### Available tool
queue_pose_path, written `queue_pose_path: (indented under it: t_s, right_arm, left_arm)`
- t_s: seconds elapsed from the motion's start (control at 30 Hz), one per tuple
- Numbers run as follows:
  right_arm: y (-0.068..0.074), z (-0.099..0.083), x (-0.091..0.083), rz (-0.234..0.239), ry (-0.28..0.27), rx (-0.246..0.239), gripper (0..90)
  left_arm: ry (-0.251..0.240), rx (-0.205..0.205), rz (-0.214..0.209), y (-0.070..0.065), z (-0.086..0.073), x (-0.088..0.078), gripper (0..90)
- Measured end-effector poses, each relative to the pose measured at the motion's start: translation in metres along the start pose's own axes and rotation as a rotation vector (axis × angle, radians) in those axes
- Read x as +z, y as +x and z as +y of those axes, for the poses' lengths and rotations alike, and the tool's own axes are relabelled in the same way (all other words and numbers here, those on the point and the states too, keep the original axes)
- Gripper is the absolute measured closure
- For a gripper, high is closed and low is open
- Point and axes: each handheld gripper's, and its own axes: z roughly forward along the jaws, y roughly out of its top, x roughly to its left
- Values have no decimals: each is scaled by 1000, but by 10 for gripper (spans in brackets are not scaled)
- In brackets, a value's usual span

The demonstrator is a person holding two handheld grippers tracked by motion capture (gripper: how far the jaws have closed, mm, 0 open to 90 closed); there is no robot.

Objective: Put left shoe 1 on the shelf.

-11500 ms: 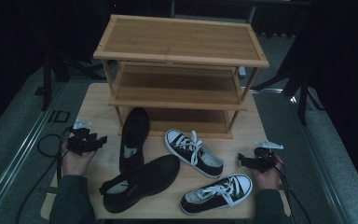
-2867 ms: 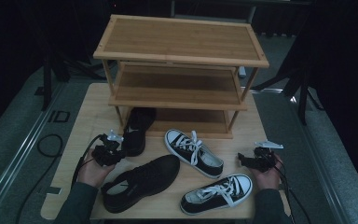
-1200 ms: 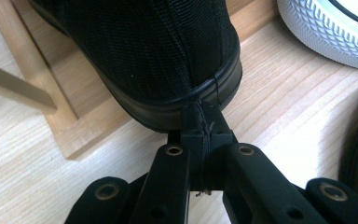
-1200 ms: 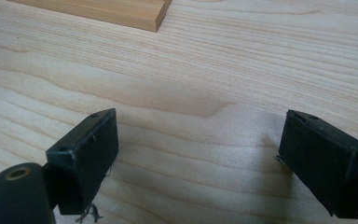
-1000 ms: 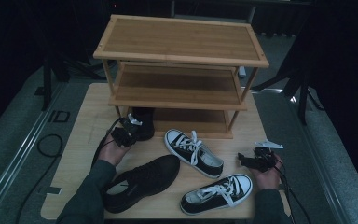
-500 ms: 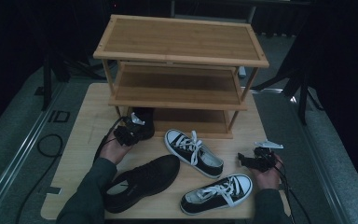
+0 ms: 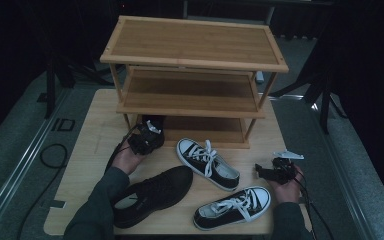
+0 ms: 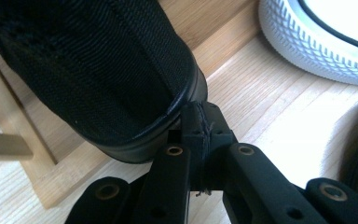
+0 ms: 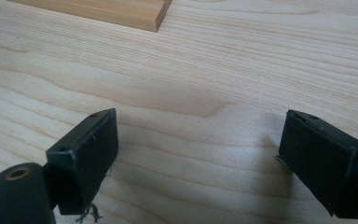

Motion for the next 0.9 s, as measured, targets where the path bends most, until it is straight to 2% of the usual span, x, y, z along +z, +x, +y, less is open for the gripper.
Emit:
queue_pose_path:
  t_s: [0.47, 0.57, 0.67, 0.77, 0.9]
  right_arm:
    - [0, 0, 0, 0, 0, 0, 118]
    - [0, 0, 0, 0, 0, 0, 118]
    - [0, 0, 0, 0, 0, 0, 118]
    - [0, 0, 0, 0, 0, 0, 118]
    - [0, 0, 0, 0, 0, 0, 118]
  left_arm:
    - [9, -24, 4, 7, -5, -2, 887]
    - [4, -31, -3, 7, -6, -6, 830]
    - [-6, -34, -45, 7, -9, -13, 747]
    - [-6, -27, -45, 7, -13, -19, 682]
    - [-28, -50, -50, 11, -20, -28, 660]
